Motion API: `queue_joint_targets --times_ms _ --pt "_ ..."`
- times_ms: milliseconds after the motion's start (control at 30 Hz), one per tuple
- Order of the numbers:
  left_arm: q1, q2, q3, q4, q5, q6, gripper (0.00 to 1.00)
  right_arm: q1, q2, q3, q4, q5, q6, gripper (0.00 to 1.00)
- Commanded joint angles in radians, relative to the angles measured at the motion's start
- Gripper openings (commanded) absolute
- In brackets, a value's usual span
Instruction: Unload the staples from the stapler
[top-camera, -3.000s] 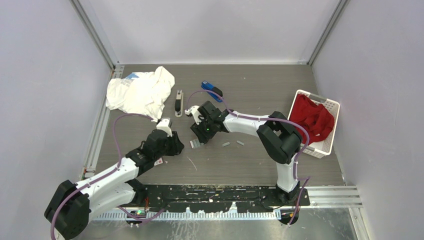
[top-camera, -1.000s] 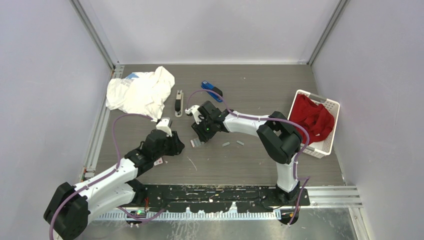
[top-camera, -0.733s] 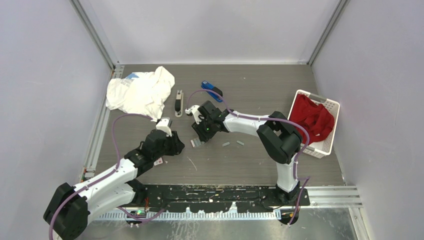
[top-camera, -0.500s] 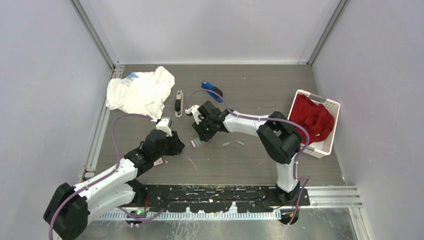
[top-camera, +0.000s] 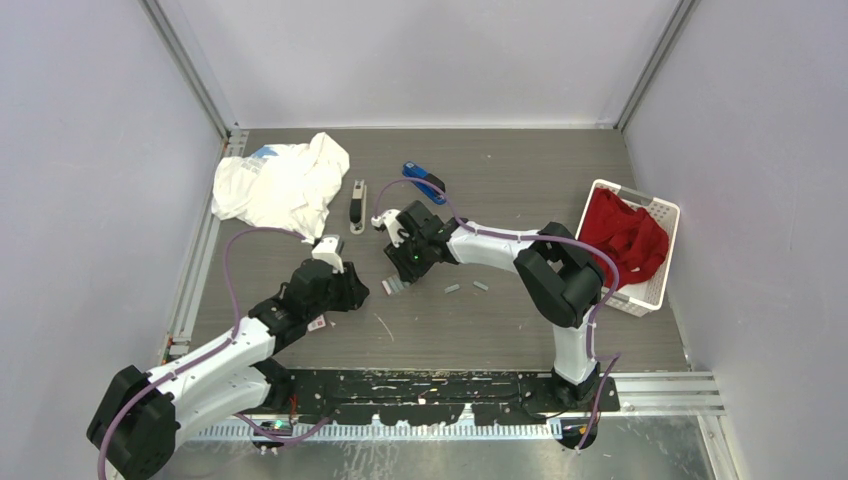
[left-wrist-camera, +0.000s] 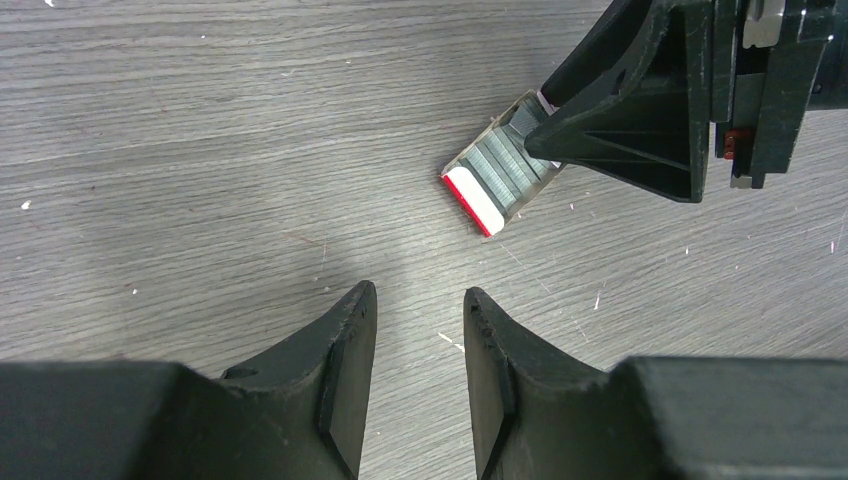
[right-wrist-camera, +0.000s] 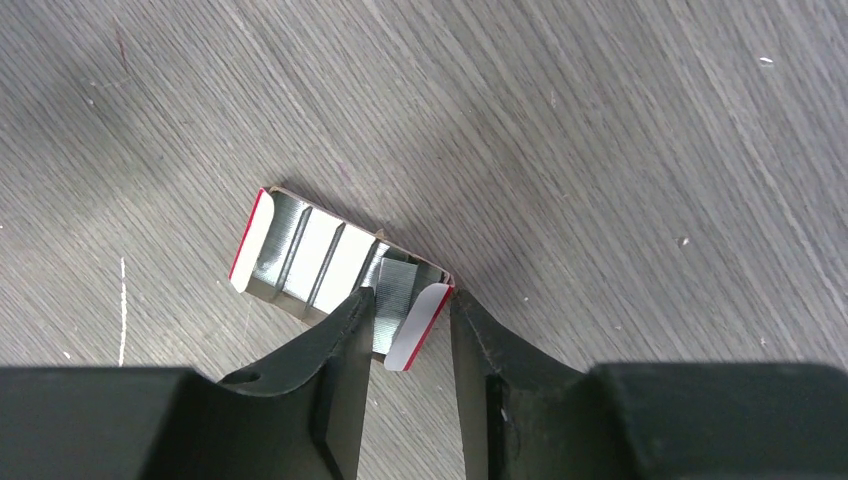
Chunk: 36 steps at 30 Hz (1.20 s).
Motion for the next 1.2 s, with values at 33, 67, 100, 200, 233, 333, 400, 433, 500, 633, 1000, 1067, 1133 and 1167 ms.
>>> queue_joint_targets --times_ms 33,67,100,200,233,333,400,433,500,633,1000,1067,1133,1167 --pt "0.003 -0.018 0.018 0.029 0.008 -0.010 0.38 -0.004 -0.042 0.027 0.029 0.025 -0.005 0.40" --pt "0.003 -0.017 0.017 0.030 0.009 -0.011 0.38 -0.005 -0.040 0.027 0.030 0.028 -0.006 0.40" --pt "0.004 -0.018 0.017 0.030 0.008 -0.011 0.38 -0.004 -0.037 0.026 0.032 0.031 -0.006 0.40" --pt "0.003 -0.018 0.015 0.032 0.009 -0.012 0.38 -0.006 -0.028 0.026 0.034 0.029 -0.006 0.40" --pt "0.004 -0.019 0.015 0.031 0.009 -0.012 0.38 -0.006 -0.025 0.026 0.036 0.027 -0.006 0.40" --pt "0.003 -0.020 0.013 0.031 0.008 -0.014 0.38 -0.007 -0.029 0.026 0.036 0.030 -0.005 0.38" --pt "0.003 -0.022 0.011 0.031 0.009 -0.014 0.38 -0.007 -0.036 0.024 0.037 0.031 -0.004 0.36" --pt "0.003 -0.021 0.012 0.032 0.008 -0.014 0.38 -0.007 -0.041 0.024 0.037 0.031 -0.004 0.33" --pt "0.004 -0.023 0.013 0.030 0.009 -0.014 0.38 -0.011 -0.048 0.024 0.037 0.024 -0.001 0.30" --pt "0.003 -0.027 0.013 0.026 0.009 -0.014 0.38 -0.013 -0.057 0.021 0.037 0.018 0.000 0.29" --pt "0.003 -0.030 0.017 0.025 0.009 -0.014 0.38 -0.020 -0.057 0.020 0.034 0.016 -0.001 0.37" --pt "0.004 -0.029 0.017 0.025 0.009 -0.015 0.38 -0.020 -0.055 0.021 0.034 0.016 -0.001 0.37" --pt "0.003 -0.030 0.015 0.025 0.010 -0.014 0.38 -0.021 -0.055 0.020 0.034 0.018 -0.001 0.36" --pt "0.003 -0.030 0.016 0.025 0.010 -0.014 0.38 -0.020 -0.056 0.019 0.034 0.019 -0.001 0.33"
